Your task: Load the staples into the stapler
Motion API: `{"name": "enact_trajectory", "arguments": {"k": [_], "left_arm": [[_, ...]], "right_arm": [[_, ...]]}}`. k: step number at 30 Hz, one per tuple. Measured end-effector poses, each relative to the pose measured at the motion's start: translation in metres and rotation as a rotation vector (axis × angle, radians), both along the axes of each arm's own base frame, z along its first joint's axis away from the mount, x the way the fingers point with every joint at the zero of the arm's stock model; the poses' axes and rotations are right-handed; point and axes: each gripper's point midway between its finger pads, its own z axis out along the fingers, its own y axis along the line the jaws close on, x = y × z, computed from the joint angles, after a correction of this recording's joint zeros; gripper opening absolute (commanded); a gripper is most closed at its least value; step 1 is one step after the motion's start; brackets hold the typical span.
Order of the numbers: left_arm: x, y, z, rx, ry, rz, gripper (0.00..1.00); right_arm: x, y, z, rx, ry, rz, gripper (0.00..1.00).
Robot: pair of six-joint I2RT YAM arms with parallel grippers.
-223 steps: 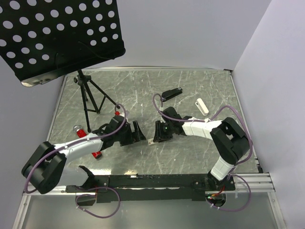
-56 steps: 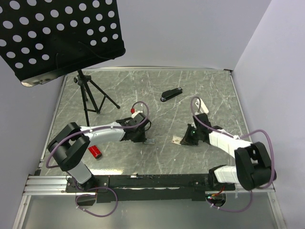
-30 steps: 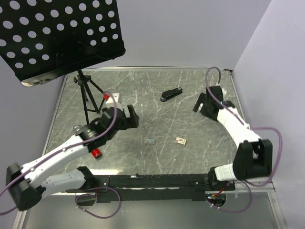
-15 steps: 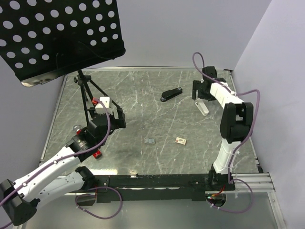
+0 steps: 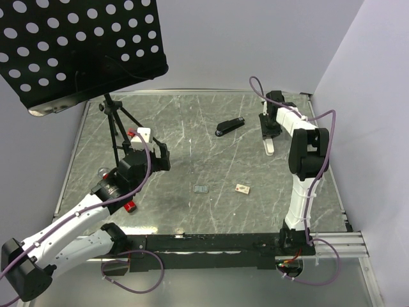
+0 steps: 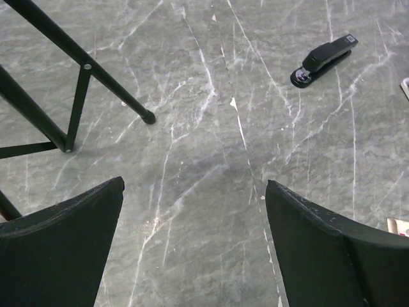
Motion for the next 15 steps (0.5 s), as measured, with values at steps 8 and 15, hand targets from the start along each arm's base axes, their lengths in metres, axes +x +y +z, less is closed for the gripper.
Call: {"name": "enact_trajectory", "arguments": {"k": [8,15], "left_arm": [[0.001,-0.008,-0.004,-0.015,0.024,-0.080,0.97],[-0.008,-0.036,0.006,-0.062,-0.009,-0.267,0.97]], "right_arm": [[-0.004,0.028,0.014,0.019,-0.023,0.063,0.04],[-0.041,0.097,0.080,0.095,-0.147,0.210,0.01]]}}
